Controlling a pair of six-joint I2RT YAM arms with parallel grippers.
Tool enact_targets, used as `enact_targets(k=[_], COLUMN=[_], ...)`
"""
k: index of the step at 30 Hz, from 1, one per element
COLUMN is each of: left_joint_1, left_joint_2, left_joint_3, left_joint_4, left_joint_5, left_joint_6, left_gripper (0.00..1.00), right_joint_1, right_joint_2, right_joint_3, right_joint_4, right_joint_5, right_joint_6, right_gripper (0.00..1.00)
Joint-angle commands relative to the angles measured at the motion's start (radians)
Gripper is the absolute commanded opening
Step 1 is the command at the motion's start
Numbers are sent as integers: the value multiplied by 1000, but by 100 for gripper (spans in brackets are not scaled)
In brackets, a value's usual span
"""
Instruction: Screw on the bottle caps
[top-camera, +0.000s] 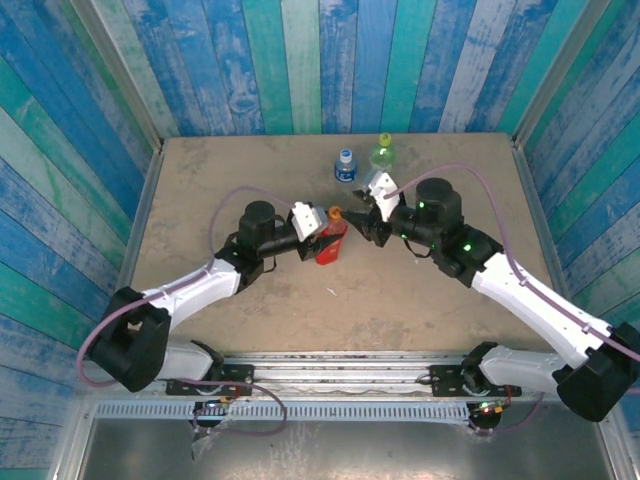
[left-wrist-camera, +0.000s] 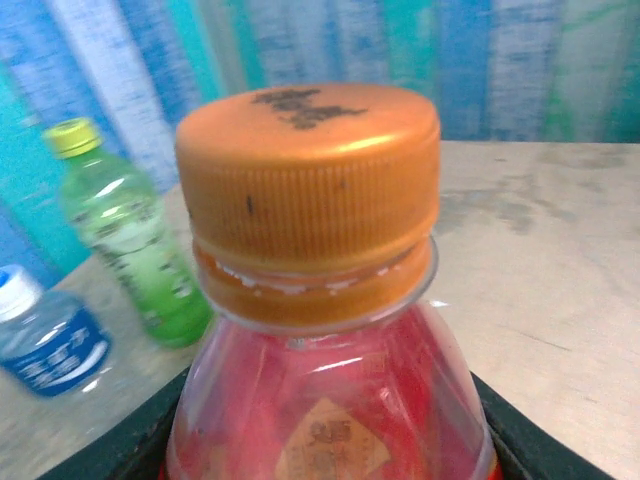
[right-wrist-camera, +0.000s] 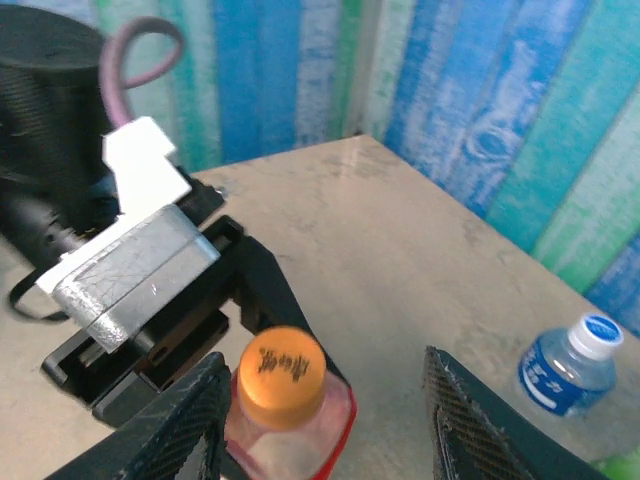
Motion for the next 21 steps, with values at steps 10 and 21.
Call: enact_targets(k=[10,21], left_joint_1=[-2,-3], left_joint_2=[-98,-99], left_joint_3=[39,39], left_joint_4=[-126,-124], left_joint_5=[376,365], left_joint_6=[122,122], left_gripper=[55,55], right_joint_1=[-12,-12], right_joint_2=[67,106], right_joint_3=[131,153], right_joint_4=[-294,-334], right_joint_5=[-405,-421], right_joint_6=[-202,-216], right_gripper=[53,18])
